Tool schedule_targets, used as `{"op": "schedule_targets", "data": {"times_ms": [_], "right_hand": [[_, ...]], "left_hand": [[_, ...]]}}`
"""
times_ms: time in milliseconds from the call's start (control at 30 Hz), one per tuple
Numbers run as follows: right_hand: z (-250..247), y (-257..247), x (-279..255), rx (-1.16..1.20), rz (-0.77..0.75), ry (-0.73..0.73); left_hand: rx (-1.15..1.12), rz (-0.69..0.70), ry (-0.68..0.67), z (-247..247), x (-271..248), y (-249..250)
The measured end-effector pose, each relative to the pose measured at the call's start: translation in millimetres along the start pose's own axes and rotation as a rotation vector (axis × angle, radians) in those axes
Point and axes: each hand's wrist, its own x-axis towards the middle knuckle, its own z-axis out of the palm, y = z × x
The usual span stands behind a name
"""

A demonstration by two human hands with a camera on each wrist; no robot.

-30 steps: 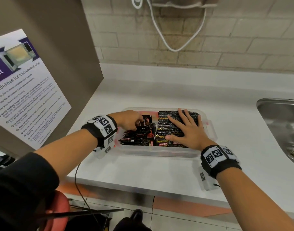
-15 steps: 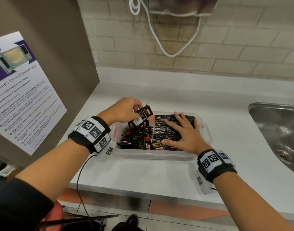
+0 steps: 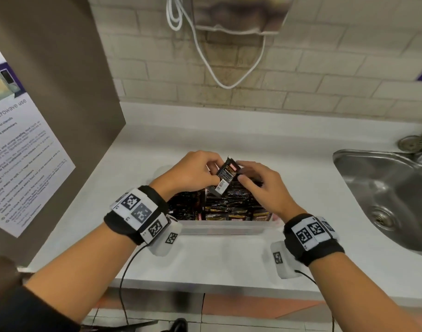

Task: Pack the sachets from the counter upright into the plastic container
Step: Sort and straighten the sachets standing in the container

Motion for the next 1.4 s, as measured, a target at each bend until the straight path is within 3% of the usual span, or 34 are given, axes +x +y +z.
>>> {"op": "schedule_targets", "data": {"times_ms": [167,333,633,833,933,1300,1400], "right_hand": [[-15,-11,-3,0.189,0.072,-0.049],[-25,-7,-19,0.32,0.116,-0.089],[-24,-4,-31,0.634,0.235,0.004],[-27,-1,-35,0.705,0.276,-0.027],[-24,1,-41,0.558,0.186,-0.028],[-8,15,-51,0.271,0.094,0.095],[-9,19,-47,-0.009,0.0,0.097]], "left_hand": [[-0.211,0.067,-0.068,17,-1,18],[-0.517,0.031,-0.2,31,-1,24],[-0.394,0.028,-0.066,55,10,36],[-0.332,0.045,0.031,58,14,31],[-0.27,0.038,0.068,59,13,22],[0.099,0.074,-0.058,79,2,-3],[0.193,0.087,-0.097,87,-1,-5]]}}
